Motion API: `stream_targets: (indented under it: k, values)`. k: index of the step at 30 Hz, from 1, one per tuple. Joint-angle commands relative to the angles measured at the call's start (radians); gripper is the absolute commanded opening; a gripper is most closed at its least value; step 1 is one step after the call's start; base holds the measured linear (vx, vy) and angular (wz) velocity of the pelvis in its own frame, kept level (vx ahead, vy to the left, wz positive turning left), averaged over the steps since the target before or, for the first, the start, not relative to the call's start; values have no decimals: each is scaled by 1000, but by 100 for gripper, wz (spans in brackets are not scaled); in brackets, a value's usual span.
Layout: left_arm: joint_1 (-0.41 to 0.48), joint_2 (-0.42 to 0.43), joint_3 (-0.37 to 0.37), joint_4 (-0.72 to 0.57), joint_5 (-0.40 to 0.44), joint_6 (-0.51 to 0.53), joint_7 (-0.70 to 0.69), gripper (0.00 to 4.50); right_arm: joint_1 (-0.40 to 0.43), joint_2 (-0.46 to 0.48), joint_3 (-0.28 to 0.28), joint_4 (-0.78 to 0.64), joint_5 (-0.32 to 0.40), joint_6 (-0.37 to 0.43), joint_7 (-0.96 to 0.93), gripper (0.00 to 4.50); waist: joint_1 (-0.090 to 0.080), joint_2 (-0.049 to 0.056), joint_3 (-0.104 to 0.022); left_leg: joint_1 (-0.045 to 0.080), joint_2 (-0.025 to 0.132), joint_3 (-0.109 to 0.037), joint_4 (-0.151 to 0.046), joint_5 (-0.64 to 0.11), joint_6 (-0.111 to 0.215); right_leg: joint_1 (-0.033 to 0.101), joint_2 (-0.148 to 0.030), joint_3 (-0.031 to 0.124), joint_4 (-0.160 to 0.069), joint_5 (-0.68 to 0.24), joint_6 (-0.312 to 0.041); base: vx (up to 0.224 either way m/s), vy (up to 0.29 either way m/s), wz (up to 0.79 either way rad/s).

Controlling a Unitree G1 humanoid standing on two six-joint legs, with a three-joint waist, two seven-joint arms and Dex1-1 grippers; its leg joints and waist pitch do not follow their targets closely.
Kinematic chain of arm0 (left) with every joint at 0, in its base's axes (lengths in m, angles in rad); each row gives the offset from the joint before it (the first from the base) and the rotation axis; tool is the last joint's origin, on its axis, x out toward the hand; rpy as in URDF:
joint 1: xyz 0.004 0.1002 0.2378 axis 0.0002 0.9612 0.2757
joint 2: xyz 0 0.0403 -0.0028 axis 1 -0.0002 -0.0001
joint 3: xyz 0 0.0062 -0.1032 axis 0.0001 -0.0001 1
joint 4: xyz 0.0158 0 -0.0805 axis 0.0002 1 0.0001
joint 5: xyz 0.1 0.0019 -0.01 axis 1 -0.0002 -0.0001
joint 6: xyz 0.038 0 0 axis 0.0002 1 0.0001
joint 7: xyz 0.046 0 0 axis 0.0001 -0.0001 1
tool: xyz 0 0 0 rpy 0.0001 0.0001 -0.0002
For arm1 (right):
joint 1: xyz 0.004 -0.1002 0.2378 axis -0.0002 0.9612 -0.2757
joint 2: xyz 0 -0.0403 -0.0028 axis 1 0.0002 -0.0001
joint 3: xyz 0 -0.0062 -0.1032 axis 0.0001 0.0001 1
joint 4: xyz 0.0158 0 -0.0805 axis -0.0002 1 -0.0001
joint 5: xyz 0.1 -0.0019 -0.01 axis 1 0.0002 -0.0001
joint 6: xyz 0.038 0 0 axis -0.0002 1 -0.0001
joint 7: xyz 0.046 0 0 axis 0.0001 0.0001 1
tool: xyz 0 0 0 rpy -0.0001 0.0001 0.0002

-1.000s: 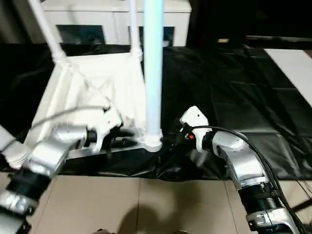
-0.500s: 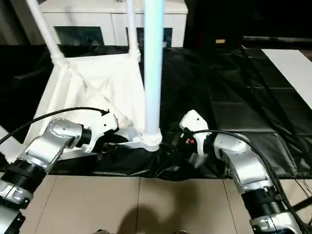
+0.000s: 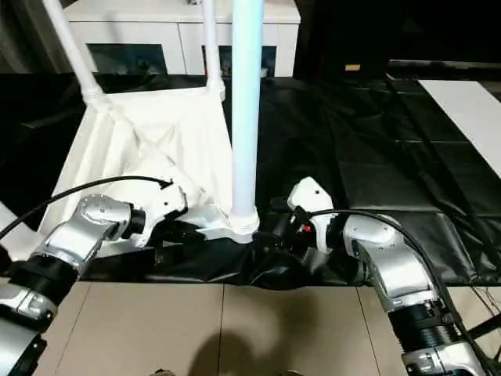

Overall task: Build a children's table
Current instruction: Rotate table base, then rotate leg to tighten

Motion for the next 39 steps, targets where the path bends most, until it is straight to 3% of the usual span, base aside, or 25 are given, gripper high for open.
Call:
stream_targets:
  k: [1,8,11,12,18,31,39]
  values:
    - [-4,3,-7,18,2,-9,-7,7,-2,-9,3,-11,6,4,8,416,6,-17,-83,8,1,7,-64,-149,77,70,-25,18,-59,-136,-235,0,0,0]
    - [53,-16,-20,-75,-5,68,0,7,-9,-8,5,-4,3,-1,11,416,6,-10,-83,11,4,8,-62,-150,89,69,-25,19,-58,-110,-259,0,0,0]
    - [80,-51,-3,-167,-33,121,28,7,-8,3,1,-2,18,22,15,416,6,-12,-82,12,5,10,-63,-161,87,70,-25,19,-60,-124,-260,0,0,0]
    - [81,-52,-3,-169,-33,122,30,2,-8,4,1,-2,18,23,14,433,8,-11,-82,13,7,8,-63,-161,87,70,-27,19,-59,-124,-260,0,0,0]
    - [91,-68,-3,-204,-34,149,46,2,-48,55,23,77,-32,14,-57,433,4,-8,-80,13,1,8,-65,-195,62,65,-24,18,-69,-203,-234,0,0,0]
    - [97,-58,3,-240,-23,187,53,2,-126,116,47,215,-67,2,-89,433,4,-9,-84,11,1,8,-64,-163,72,68,-23,17,-61,-138,-246,0,0,0]
    - [96,-51,8,-238,-22,191,54,0,-145,121,42,248,-64,-7,-76,364,3,-8,-83,11,1,8,-64,-170,69,67,-23,17,-62,-150,-243,0,0,0]
